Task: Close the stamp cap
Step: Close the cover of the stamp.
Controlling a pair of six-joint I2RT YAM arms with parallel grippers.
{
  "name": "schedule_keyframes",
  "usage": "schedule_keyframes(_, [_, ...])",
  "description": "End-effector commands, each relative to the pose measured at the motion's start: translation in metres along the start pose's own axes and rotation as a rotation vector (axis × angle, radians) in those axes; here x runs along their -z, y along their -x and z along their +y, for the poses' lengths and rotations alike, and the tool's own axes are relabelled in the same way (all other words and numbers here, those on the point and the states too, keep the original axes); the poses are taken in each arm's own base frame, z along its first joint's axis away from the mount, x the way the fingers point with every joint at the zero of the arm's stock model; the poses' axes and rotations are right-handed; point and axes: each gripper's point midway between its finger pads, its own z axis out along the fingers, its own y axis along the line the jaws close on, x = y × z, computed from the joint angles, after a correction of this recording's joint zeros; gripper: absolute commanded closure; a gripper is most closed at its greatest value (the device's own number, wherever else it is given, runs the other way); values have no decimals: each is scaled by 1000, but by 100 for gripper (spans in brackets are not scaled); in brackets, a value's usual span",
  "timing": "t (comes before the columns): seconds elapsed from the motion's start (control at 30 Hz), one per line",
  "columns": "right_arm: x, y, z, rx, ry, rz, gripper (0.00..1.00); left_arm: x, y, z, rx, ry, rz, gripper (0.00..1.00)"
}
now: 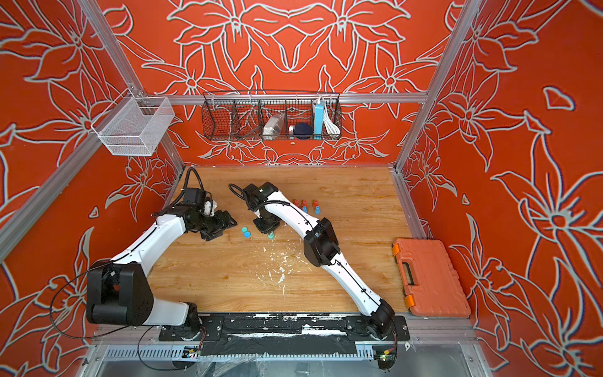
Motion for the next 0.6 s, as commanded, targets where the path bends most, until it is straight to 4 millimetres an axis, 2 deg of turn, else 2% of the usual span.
schedule_keyframes(0.0, [-7,-13,-4,21,-30,58,86,2,1,-2,-6,-15,-8,25])
schedule_keyframes(0.3, [-27,-26,-19,64,-152,131,85,3,1,-2,-7,-18,-5,25])
schedule_keyframes(0.57, [-34,-29,-28,37,-204,137,85,4,2,-3,-3,-22,-10,25])
